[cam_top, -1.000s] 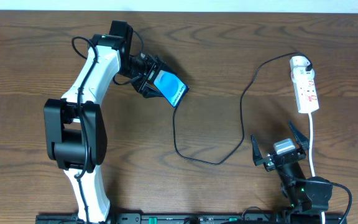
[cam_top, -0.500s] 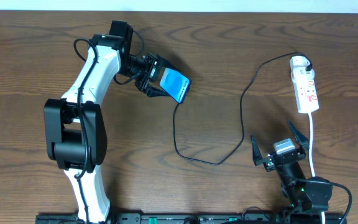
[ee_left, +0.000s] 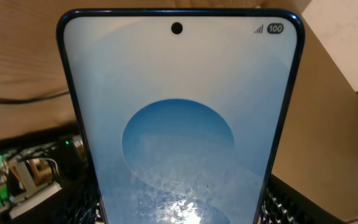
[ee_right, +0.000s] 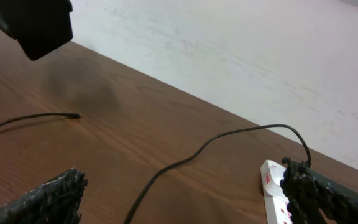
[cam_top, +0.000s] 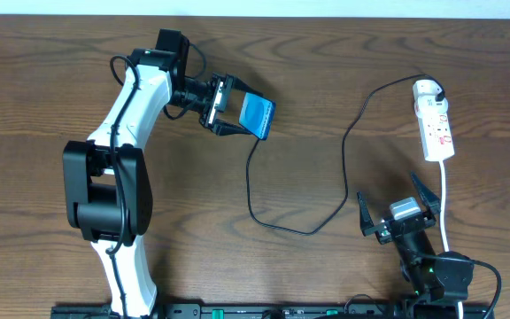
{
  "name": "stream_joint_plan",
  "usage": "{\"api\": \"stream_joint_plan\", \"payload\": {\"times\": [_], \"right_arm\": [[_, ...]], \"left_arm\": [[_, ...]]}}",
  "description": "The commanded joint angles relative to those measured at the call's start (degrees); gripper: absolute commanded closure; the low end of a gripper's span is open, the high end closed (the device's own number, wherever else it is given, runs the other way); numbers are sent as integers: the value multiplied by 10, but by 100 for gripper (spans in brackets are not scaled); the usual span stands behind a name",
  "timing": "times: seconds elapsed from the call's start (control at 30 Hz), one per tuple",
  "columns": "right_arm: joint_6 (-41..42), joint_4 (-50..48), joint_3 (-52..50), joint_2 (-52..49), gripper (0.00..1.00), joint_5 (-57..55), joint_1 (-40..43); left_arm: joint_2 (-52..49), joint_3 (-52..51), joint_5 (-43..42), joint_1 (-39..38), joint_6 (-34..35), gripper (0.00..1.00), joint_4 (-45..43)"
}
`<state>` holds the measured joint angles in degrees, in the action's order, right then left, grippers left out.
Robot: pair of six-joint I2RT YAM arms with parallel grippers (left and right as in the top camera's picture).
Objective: Plug charger to phone and switch on socket
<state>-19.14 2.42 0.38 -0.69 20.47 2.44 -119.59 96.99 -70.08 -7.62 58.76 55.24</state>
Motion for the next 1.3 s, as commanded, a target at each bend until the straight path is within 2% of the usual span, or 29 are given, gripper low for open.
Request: {"api": "stream_joint_plan", "payload": {"times": [0.0,1.27], "right_arm": [[-6,4,-1,4,1,-7,-5],[-6,4,-1,4,1,-7,-5]], "left_arm": [[19,2,-56,-1,18,36,2],[19,2,-60,-1,31,36,2]]}}
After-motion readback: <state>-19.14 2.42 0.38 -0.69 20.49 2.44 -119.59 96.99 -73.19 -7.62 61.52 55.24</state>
